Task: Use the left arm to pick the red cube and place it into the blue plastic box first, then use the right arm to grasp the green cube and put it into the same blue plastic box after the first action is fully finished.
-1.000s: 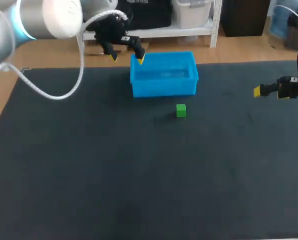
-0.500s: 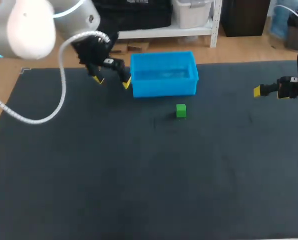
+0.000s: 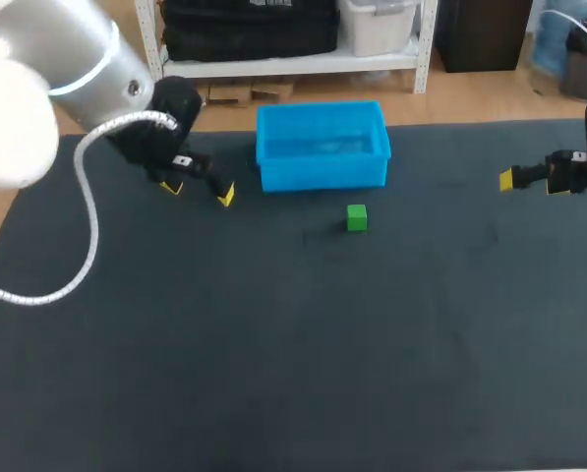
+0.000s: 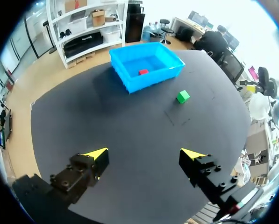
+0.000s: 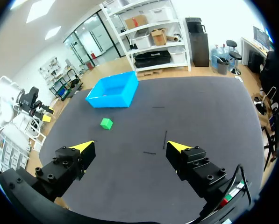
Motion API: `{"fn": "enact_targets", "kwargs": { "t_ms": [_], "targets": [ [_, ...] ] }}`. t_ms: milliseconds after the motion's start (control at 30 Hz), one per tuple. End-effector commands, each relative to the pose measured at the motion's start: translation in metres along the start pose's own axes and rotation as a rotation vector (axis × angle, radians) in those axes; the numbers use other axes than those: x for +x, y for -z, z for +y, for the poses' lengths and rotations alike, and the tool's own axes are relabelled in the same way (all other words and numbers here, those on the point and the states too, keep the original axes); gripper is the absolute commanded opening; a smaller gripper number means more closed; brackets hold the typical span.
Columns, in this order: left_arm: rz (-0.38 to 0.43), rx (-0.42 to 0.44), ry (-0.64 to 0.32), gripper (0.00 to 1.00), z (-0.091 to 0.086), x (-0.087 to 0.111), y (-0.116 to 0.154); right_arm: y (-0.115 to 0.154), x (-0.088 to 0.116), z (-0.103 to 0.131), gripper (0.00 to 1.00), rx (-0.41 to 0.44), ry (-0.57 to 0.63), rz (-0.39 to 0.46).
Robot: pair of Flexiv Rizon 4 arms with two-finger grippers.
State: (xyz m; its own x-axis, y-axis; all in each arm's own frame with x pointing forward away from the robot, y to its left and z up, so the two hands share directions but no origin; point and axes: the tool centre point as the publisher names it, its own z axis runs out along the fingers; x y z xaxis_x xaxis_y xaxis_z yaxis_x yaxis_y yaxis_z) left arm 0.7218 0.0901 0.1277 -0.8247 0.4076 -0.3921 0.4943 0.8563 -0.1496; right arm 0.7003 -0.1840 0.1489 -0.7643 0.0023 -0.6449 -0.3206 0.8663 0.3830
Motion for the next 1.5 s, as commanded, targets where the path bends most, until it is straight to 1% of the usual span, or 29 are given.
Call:
{"fn": "enact_targets", "kwargs": {
  "t_ms": [33, 67, 133, 233, 333, 367, 433, 500, 533, 633, 700, 833, 900, 1033, 1100, 1500],
  "targets": [
    [-0.153, 0.001, 0.000, 1.00, 0.000, 0.007, 0.002, 0.000, 0.000, 0.000, 1.00, 0.001, 0.000, 0.001],
    [-0.153, 0.001, 0.000, 1.00, 0.000, 0.007, 0.002, 0.000, 0.000, 0.000, 1.00, 0.001, 0.000, 0.001],
    [-0.153, 0.001, 0.000, 1.00, 0.000, 0.007, 0.002, -0.001, -0.006, 0.008, 1.00, 0.046, 0.042, 0.013],
    [-0.153, 0.001, 0.000, 1.00, 0.000, 0.007, 0.002, -0.007, -0.013, 0.021, 1.00, 0.142, 0.113, 0.048],
    [-0.153, 0.001, 0.000, 1.00, 0.000, 0.007, 0.002, -0.016, -0.018, 0.035, 1.00, 0.226, 0.163, 0.095],
    [-0.153, 0.001, 0.000, 1.00, 0.000, 0.007, 0.002, -0.019, -0.019, 0.039, 1.00, 0.240, 0.168, 0.104],
    [-0.153, 0.001, 0.000, 1.00, 0.000, 0.007, 0.002, -0.028, -0.020, 0.048, 1.00, 0.283, 0.198, 0.148],
    [-0.153, 0.001, 0.000, 1.00, 0.000, 0.007, 0.002, -0.036, -0.022, 0.055, 1.00, 0.302, 0.201, 0.174],
    [-0.153, 0.001, 0.000, 1.00, 0.000, 0.007, 0.002, -0.040, -0.022, 0.058, 1.00, 0.336, 0.221, 0.198],
    [-0.153, 0.001, 0.000, 1.00, 0.000, 0.007, 0.002, -0.053, -0.024, 0.066, 1.00, 0.375, 0.216, 0.240],
    [-0.153, 0.001, 0.000, 1.00, 0.000, 0.007, 0.002, -0.063, -0.025, 0.069, 1.00, 0.421, 0.222, 0.257],
    [-0.153, 0.001, 0.000, 1.00, 0.000, 0.007, 0.002, -0.083, -0.024, 0.073, 1.00, 0.474, 0.204, 0.302],
    [-0.153, 0.001, 0.000, 1.00, 0.000, 0.007, 0.002, -0.090, -0.023, 0.074, 1.00, 0.495, 0.184, 0.311],
    [-0.153, 0.001, 0.000, 1.00, 0.000, 0.007, 0.002, -0.104, -0.020, 0.068, 1.00, 0.510, 0.113, 0.335],
    [-0.153, 0.001, 0.000, 1.00, 0.000, 0.007, 0.002, -0.108, -0.019, 0.068, 1.00, 0.473, 0.083, 0.342],
    [-0.153, 0.001, 0.000, 1.00, 0.000, 0.007, 0.002, -0.108, -0.019, 0.068, 1.00, 0.473, 0.083, 0.342]
  ]
}}
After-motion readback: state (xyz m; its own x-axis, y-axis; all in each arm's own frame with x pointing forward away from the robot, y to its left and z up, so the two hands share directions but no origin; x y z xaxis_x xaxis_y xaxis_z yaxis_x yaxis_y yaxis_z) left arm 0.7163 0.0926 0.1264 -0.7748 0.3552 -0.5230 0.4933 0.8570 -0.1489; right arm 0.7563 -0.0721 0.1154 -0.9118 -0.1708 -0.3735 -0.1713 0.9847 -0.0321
